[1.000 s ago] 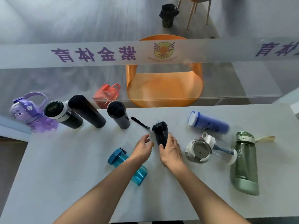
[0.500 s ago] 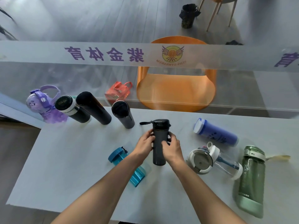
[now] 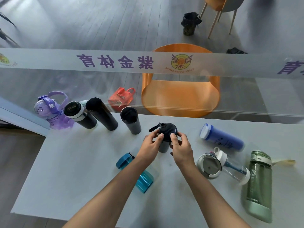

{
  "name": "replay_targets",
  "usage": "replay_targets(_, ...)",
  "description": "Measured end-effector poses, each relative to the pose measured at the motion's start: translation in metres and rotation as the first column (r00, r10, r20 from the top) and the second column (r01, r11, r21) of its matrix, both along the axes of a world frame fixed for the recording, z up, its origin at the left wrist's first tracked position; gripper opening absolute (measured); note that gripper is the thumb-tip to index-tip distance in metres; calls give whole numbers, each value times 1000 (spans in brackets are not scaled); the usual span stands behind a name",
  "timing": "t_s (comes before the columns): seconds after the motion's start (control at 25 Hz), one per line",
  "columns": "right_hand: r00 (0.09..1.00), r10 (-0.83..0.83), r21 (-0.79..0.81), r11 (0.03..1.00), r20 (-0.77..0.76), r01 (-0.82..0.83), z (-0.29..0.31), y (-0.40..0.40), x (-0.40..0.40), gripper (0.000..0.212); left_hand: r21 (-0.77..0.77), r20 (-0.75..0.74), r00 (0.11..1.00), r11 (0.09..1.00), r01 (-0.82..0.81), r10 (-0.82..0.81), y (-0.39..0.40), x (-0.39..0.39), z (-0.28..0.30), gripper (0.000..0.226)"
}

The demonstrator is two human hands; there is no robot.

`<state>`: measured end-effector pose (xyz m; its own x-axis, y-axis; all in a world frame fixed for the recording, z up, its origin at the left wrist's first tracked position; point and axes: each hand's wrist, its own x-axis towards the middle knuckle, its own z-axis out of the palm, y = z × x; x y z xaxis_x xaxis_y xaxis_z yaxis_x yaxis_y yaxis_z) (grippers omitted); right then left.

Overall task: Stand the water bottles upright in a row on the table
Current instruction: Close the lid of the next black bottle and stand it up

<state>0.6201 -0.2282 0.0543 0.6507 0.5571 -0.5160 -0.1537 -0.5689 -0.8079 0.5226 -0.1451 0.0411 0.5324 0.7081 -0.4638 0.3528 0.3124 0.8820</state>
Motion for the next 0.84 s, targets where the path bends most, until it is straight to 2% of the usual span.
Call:
replay_targets(0.08,1000,-2,8,1000,-8,2,0,5,3,47,-2,4,998,998,-63,63,3,2,0,51)
replay_targets(0.2,1000,1,7,1000,1,-1,2,20,12,41,-38,31,989,989,-141,142,11,9,3,32)
replay_targets(0.32,1000,12,12,1000,14,-12,6,39,21,39,-25,28,987,988,-155,156,26,20,8,23)
replay_targets(0.48,1000,9,12,1000,-2,-9,6,56,28,37,-35,-8,992,991,-128,128,43,30,15,23)
replay_targets(0.52,1000,6,8,1000,-6,-6,4,57,28,39,25,-59,994,996,-89,90,45,30,19,26)
replay_targets(0.56,1000,6,6,1000,-17,-6,3,57,28,43,174,-145,989,985,-15,41,46,27,25,31)
replay_targets(0.6,999,10,7,1000,-36,-10,2,58,27,49,375,-250,968,922,92,5,48,23,30,37)
replay_targets(0.64,998,14,8,1000,-61,-13,1,58,26,57,581,-344,939,790,196,20,49,17,37,42)
replay_targets(0.68,996,16,14,1000,-86,-14,-2,59,25,63,746,-397,913,612,265,89,52,10,45,46)
replay_targets(0.72,995,13,22,1000,-102,-11,-4,61,24,65,831,-433,885,457,317,173,60,2,51,51)
replay_targets(0.76,993,9,23,1000,-114,-6,-5,63,22,65,849,-471,847,385,361,245,69,-5,54,57)
replay_targets(0.8,993,2,21,1000,-118,1,-6,66,22,65,822,-528,799,408,397,286,80,-14,53,65)
replay_targets(0.84,993,-5,23,1000,-117,8,-7,68,21,63,771,-588,755,483,414,291,90,-23,50,71)
